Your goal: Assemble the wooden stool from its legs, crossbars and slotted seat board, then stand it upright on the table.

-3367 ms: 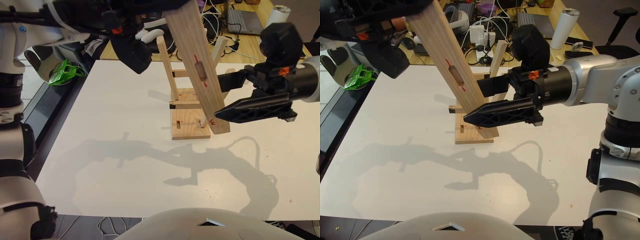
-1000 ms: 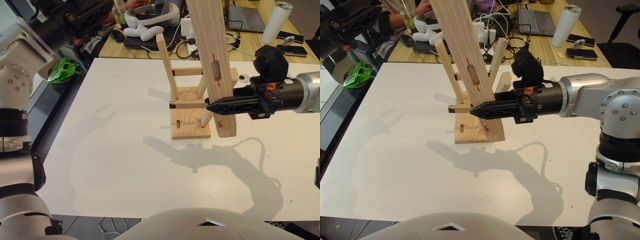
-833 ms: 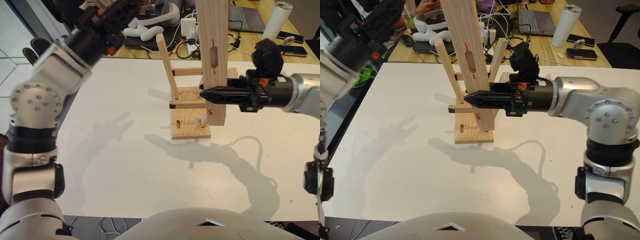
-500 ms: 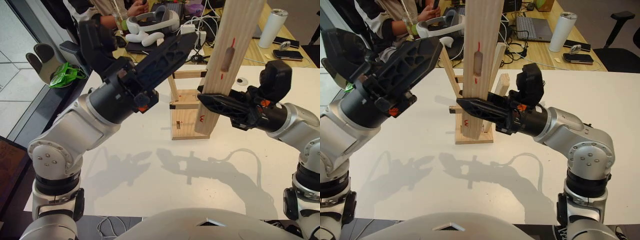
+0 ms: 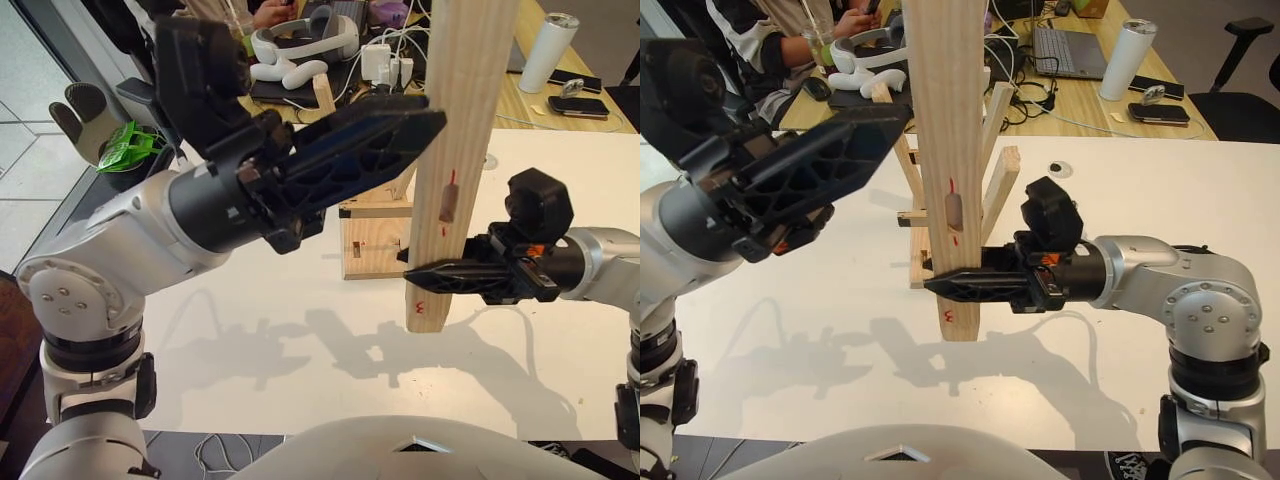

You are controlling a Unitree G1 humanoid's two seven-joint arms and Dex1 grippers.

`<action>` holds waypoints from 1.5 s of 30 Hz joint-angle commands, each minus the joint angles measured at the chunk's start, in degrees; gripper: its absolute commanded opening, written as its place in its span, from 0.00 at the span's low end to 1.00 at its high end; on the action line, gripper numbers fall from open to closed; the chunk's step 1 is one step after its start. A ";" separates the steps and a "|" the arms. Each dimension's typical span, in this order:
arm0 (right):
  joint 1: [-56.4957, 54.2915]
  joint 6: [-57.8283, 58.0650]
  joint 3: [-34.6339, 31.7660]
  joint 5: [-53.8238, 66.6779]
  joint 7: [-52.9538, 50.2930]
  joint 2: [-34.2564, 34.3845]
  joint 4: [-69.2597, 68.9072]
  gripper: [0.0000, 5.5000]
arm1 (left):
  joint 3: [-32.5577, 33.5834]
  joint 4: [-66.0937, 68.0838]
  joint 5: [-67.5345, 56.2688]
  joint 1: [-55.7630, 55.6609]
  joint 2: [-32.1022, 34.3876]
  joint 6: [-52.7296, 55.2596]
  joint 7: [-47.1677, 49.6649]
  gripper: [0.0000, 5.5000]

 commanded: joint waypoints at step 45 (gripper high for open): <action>-3.42 -6.82 13.49 -32.50 26.41 -9.80 1.02 0.18 | -10.41 -0.04 16.51 -2.83 -4.15 7.10 2.30 0.18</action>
